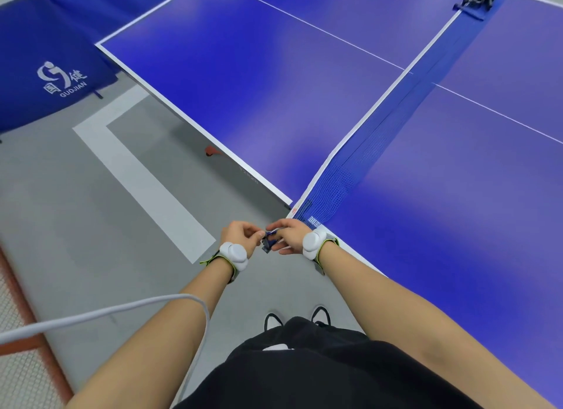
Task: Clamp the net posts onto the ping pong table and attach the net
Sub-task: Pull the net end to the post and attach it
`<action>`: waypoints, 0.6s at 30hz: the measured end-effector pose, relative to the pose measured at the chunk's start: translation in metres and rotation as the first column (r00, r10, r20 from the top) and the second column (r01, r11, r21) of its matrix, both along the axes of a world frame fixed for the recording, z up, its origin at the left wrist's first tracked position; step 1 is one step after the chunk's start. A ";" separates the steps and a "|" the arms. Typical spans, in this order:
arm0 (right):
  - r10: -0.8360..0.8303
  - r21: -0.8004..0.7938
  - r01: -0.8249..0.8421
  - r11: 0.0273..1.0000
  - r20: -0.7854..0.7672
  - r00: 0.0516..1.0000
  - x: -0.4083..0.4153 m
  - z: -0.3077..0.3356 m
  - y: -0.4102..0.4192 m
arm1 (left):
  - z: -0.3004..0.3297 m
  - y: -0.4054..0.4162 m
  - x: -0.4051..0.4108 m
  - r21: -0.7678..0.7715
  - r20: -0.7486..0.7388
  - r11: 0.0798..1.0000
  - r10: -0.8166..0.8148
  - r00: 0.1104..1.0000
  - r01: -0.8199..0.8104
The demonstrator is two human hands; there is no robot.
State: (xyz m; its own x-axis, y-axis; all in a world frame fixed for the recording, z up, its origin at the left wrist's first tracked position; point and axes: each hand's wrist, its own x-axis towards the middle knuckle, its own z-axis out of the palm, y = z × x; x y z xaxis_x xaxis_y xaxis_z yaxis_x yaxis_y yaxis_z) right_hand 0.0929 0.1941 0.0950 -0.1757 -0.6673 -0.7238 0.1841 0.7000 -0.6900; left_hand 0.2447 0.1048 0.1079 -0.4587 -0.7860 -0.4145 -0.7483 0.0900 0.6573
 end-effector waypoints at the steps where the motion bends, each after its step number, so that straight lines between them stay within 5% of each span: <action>1: -0.001 -0.004 0.001 1.000 0.012 1.000 0.000 -0.001 0.001 | 0.001 0.001 -0.001 0.003 0.002 1.000 0.022 1.000 -0.022; 6: -0.067 -0.077 0.069 0.995 0.030 0.997 -0.001 0.003 0.010 | 0.006 0.003 -0.007 0.012 0.044 0.999 0.047 0.998 -0.048; 11: -0.351 -0.042 0.363 0.931 0.170 0.921 -0.022 0.009 0.025 | 0.017 0.014 -0.018 -0.033 0.135 0.995 0.100 0.986 -0.097; 18: -0.575 0.000 0.585 0.811 0.181 0.798 -0.067 0.017 0.081 | 0.044 0.049 -0.057 -0.110 -0.050 0.990 0.082 0.995 -0.087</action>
